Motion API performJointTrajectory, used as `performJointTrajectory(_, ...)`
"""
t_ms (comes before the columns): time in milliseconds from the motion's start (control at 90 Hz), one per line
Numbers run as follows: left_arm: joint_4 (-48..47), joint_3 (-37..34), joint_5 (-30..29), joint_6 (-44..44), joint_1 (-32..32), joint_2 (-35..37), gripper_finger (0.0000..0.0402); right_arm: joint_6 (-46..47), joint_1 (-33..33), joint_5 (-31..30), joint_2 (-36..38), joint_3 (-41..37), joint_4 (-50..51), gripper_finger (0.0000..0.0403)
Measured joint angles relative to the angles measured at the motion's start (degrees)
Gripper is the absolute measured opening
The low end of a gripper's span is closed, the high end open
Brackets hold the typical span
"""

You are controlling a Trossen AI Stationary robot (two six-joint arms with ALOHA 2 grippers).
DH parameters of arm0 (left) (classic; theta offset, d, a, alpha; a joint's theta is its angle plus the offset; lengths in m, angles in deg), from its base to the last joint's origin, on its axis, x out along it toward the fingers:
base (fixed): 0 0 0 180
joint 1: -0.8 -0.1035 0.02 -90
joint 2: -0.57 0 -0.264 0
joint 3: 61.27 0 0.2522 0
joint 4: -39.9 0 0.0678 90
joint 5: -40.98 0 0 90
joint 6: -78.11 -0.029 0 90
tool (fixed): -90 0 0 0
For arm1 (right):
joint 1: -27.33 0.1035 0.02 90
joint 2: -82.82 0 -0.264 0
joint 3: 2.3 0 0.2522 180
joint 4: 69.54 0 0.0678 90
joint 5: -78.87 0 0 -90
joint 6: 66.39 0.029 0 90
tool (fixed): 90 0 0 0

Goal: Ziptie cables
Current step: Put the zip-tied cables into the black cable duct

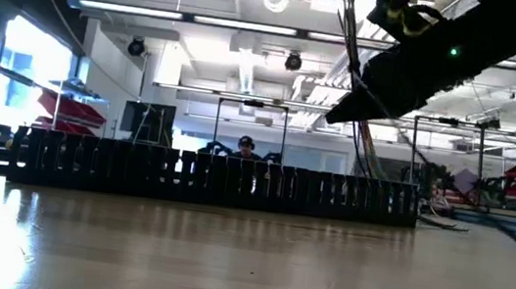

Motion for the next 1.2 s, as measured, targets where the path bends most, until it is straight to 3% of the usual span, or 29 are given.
performJointTrajectory(178, 0.6, 0.0, -0.5, -0.5, 1.4, 0.0, 0.0006, 6.8, 0.0, -6.8, 0.1, 0.0, 8.3, 0.0166)
performJointTrajectory(567, 0.6, 0.0, -1.8, 0.4, 3.4, 0.0, 0.0006, 24.2, 1.0, -9.1, 6.6, 0.0, 37.4, 0.0069)
performJointTrajectory(767, 0.1, 0.0, -1.1, 2.8, 4.0, 0.0, 0.0006, 25.5, 2.3, -1.6, 11.7, 0.0, 47.2, 0.001)
performJointTrajectory(933, -1.4, 0.0, -2.7, 3.1, 4.8, 0.0, 0.0006, 25.5, 3.4, 3.9, 12.3, 0.0, 50.0, 0.0004)
performJointTrajectory(1200, -19.4, 0.0, -8.0, 14.5, 4.9, 0.0, 0.0006, 24.9, 3.4, 4.8, 9.0, 0.0, 48.6, 0.0)
